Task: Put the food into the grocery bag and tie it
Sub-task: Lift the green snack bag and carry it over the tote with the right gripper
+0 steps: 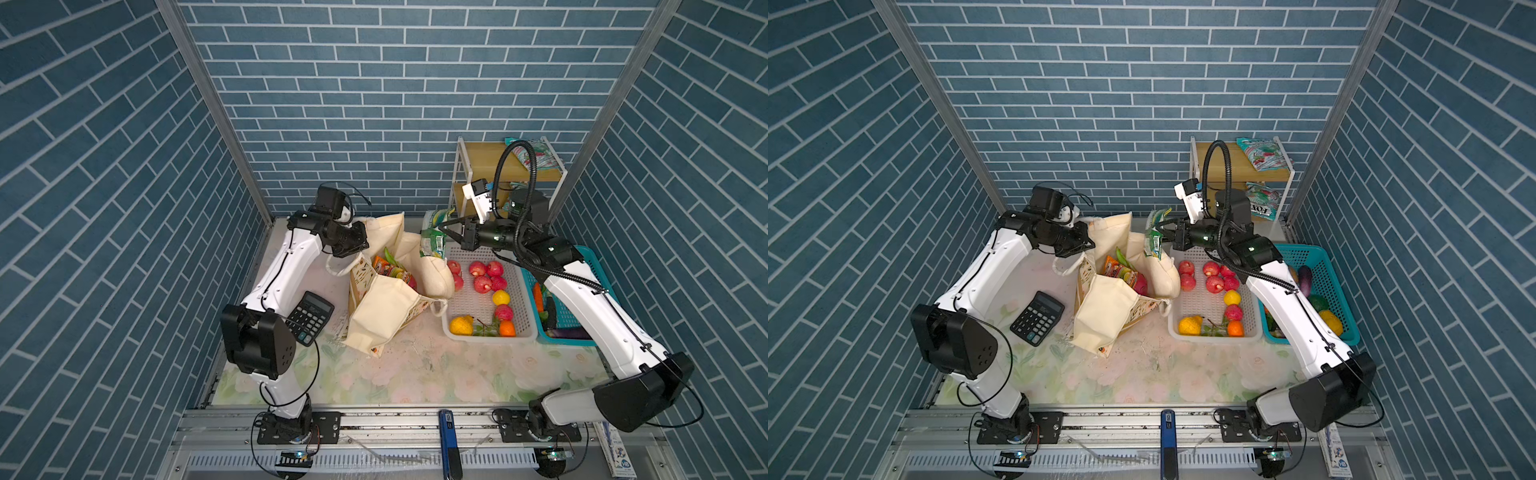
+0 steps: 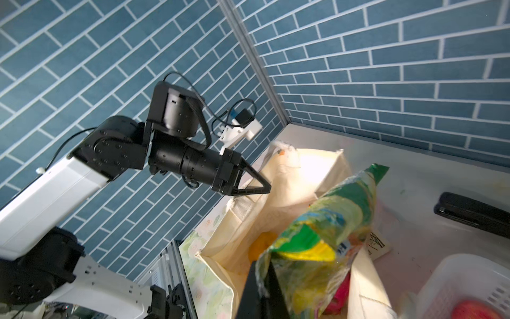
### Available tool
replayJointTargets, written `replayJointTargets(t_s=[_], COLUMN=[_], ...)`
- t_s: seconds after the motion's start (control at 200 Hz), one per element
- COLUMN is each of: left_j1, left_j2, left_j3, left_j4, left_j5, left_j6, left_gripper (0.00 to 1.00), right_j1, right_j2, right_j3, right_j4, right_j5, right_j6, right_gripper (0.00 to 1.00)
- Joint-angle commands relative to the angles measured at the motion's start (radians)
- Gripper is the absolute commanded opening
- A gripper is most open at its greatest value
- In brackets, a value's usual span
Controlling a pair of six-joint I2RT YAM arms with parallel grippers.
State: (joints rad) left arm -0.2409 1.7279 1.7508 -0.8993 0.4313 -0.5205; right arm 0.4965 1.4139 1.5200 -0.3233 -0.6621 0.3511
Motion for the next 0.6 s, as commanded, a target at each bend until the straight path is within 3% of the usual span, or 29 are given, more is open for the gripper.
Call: replayJointTargets(t_s=[0.0, 0.595], left_j1=[-0.008, -0.009], left_j2=[0.011, -0.006], left_j3=[0.029, 0.025], left_j4=[-0.041, -0.059], left_j5=[0.011, 0.008], left_j6=[0.009, 0.001], left_gripper=[0.05, 0.05], right_j1=[0.039, 0.101], right_j2=[0.026, 0.148], right_j3=[0.073, 0.180], right_j4=[0.030, 0.017], right_j5=[-0.043, -0.069], right_j6=[-0.120, -0.218], right_gripper=[0.00, 0.00])
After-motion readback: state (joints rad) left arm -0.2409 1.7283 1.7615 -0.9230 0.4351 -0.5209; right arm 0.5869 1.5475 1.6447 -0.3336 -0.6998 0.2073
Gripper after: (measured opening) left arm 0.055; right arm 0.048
